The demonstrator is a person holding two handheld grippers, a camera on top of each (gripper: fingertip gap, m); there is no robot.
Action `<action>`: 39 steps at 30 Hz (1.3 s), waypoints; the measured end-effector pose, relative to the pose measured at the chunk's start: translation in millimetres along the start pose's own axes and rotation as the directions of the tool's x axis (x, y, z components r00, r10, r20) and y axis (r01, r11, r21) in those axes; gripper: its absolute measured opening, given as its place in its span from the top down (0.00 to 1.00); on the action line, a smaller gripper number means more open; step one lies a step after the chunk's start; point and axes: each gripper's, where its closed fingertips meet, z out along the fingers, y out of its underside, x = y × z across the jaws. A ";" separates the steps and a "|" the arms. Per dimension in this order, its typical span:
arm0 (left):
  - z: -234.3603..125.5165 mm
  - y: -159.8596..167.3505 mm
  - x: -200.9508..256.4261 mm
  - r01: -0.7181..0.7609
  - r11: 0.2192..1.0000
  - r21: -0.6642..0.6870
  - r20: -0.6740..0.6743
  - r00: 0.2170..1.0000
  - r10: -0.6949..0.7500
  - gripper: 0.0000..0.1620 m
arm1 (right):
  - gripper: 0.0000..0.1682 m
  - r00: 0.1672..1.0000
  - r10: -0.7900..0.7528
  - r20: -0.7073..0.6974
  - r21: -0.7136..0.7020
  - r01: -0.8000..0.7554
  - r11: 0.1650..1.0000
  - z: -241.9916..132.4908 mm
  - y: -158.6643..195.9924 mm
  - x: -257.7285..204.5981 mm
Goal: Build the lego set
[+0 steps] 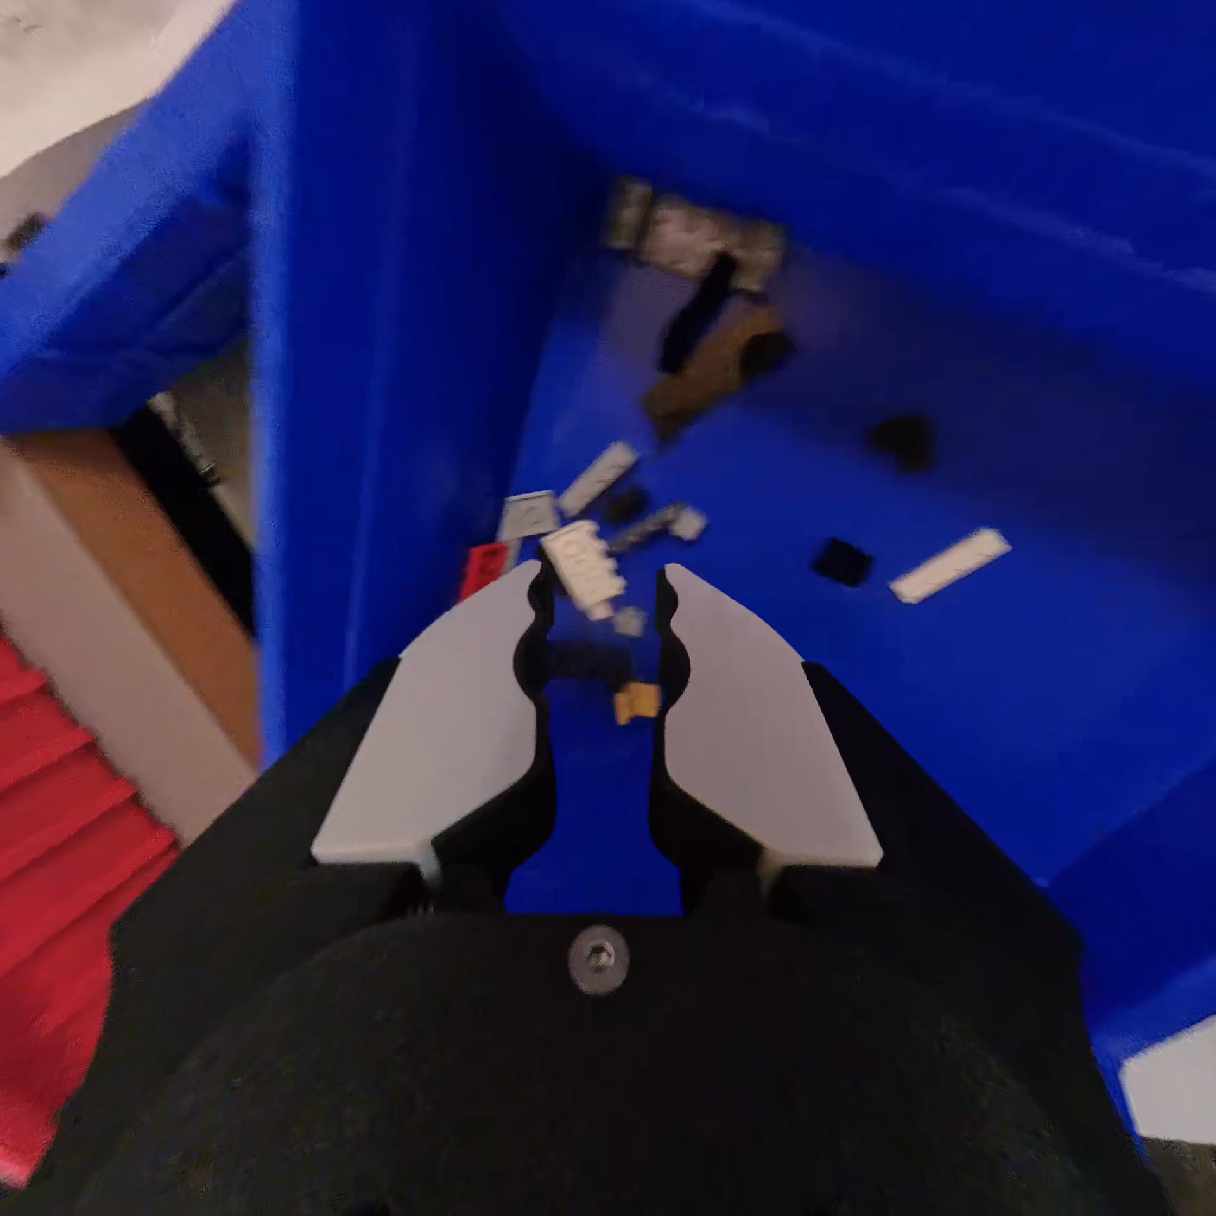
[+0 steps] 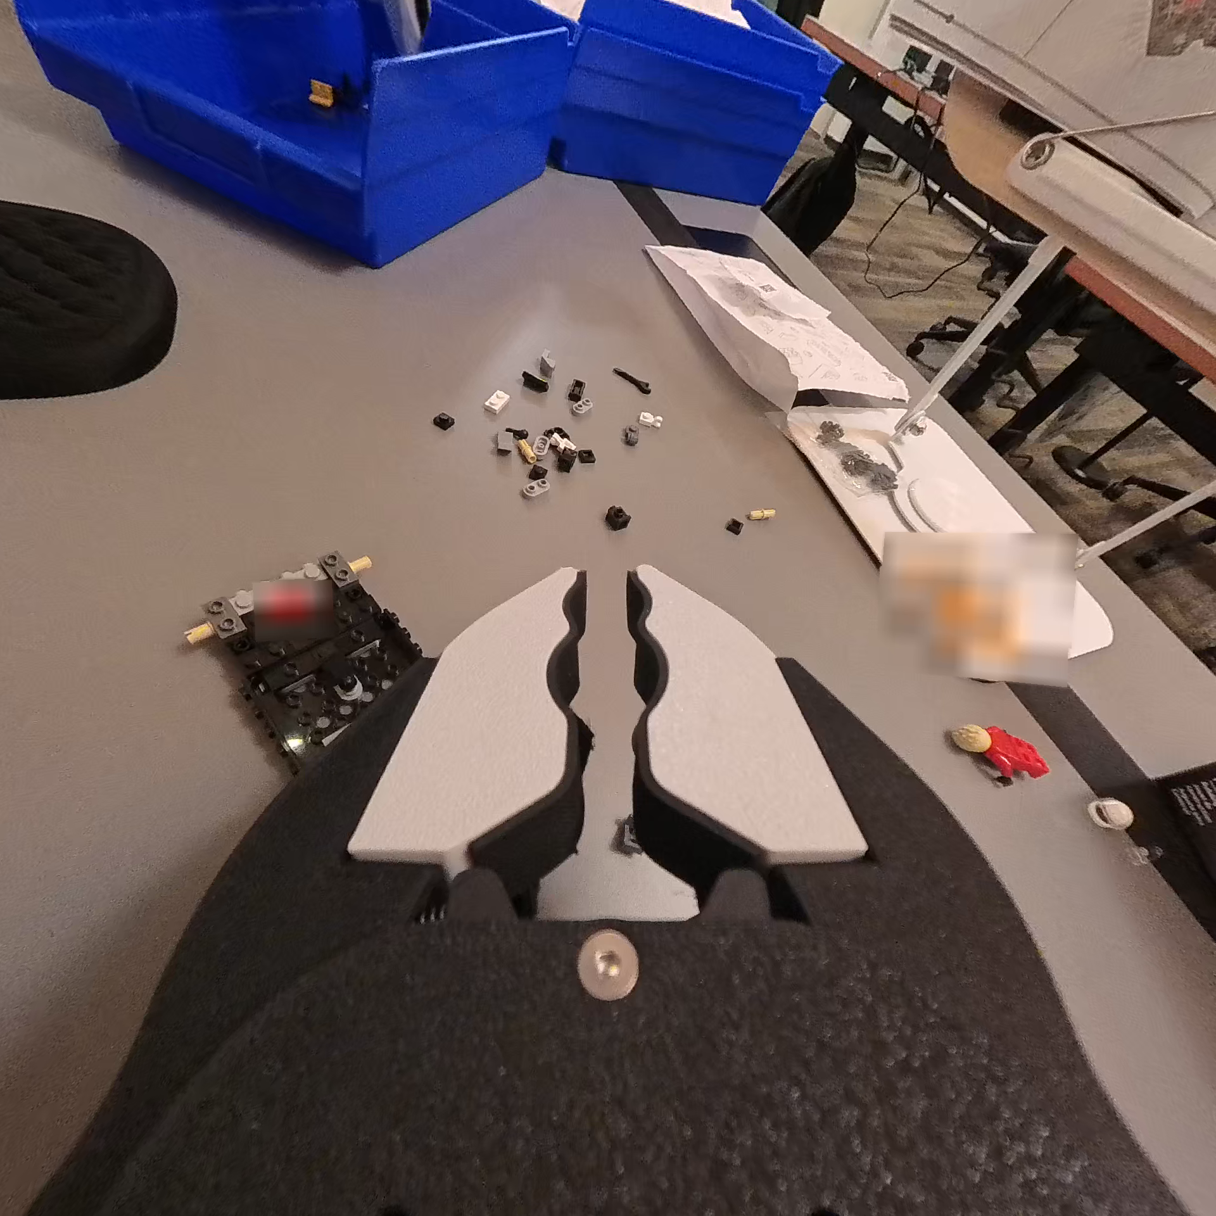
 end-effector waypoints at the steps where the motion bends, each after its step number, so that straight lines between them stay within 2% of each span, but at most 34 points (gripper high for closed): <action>1: 1.1 0.6 -13.0 0.015 1.000 -0.019 0.031 0.999 -0.014 0.82 | 0.93 1.000 0.000 0.001 -0.001 0.000 1.000 0.1 0.3 -0.1; 4: 9.7 5.6 -34.0 0.044 0.995 -0.088 0.058 0.998 -0.039 0.83 | 0.94 1.000 0.006 0.003 0.001 -0.006 1.000 -0.1 0.5 0.2; 6: 17.5 13.5 -43.4 0.010 0.988 -0.154 0.088 0.996 0.004 0.84 | 0.94 1.000 0.013 0.004 0.000 -0.013 1.000 -0.1 1.4 0.9; 9: 29.7 26.6 -44.8 -0.084 0.962 -0.258 0.082 0.991 0.109 0.89 | 0.94 1.000 0.020 0.007 -0.003 -0.020 1.000 0.5 3.3 1.3; 15: 54.1 46.9 -44.7 -0.297 0.858 -0.419 0.069 0.932 0.357 0.85 | 0.94 0.999 0.031 0.015 -0.005 -0.031 1.000 2.4 5.7 0.2; 16: 56.7 48.1 -48.3 -0.320 0.841 -0.435 0.079 0.917 0.390 0.90 | 0.94 0.999 0.033 0.017 -0.006 -0.033 0.999 2.7 6.1 -0.1; 17: 58.2 48.2 -50.0 -0.342 0.832 -0.438 0.078 0.907 0.414 0.93 | 0.94 0.999 0.035 0.018 -0.006 -0.035 0.999 2.8 6.5 -0.2; 22: 57.7 47.9 -46.6 -0.407 0.826 -0.390 0.012 0.895 0.446 0.92 | 0.94 0.999 0.044 0.024 -0.010 -0.044 0.999 4.0 8.7 -0.3; 28: 39.4 50.2 -11.0 -0.444 0.862 -0.244 -0.182 0.894 0.409 0.96 | 0.94 0.999 0.047 0.026 -0.004 -0.047 0.999 3.3 7.6 -0.1; 33: 22.3 48.3 -12.3 -0.413 0.889 -0.197 -0.182 0.906 0.381 0.95 | 0.94 0.999 0.044 0.030 -0.003 -0.044 0.999 3.3 6.9 -1.4; 39: 28.1 46.0 -21.0 -0.411 0.884 -0.224 -0.113 0.911 0.396 0.85 | 0.94 0.999 0.046 0.029 -0.010 -0.045 0.999 4.4 8.9 -1.4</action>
